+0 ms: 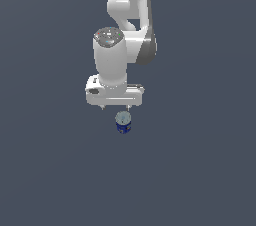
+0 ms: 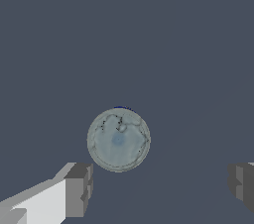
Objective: Pick up the object and move it to a goal position.
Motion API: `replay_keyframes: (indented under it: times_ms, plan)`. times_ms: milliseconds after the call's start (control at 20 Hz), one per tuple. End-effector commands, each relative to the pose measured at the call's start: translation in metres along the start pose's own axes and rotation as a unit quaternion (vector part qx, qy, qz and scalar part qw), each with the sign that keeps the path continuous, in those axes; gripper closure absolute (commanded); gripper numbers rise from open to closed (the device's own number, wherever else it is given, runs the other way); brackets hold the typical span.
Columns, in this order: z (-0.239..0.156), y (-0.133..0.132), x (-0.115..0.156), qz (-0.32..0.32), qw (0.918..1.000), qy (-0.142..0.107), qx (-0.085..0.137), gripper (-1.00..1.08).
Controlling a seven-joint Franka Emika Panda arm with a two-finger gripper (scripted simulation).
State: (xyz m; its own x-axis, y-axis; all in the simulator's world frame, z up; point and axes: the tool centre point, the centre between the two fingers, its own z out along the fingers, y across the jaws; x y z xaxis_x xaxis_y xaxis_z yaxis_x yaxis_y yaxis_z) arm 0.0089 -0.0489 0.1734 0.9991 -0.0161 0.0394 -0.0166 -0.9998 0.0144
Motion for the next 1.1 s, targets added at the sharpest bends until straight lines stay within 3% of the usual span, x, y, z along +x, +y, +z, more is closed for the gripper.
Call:
replay_keyframes:
  times_ms: [0,600,1050]
  plan:
    - [0.005,-0.003,0.000,-0.017,0.9999,-0.002,0.000,-0.92]
    - [0.041,-0.024,0.000,-0.133,0.9910,-0.016,0.008,-0.92]
    - [0.048,-0.029,-0.001,-0.156,0.9875,-0.018,0.010,-0.92]
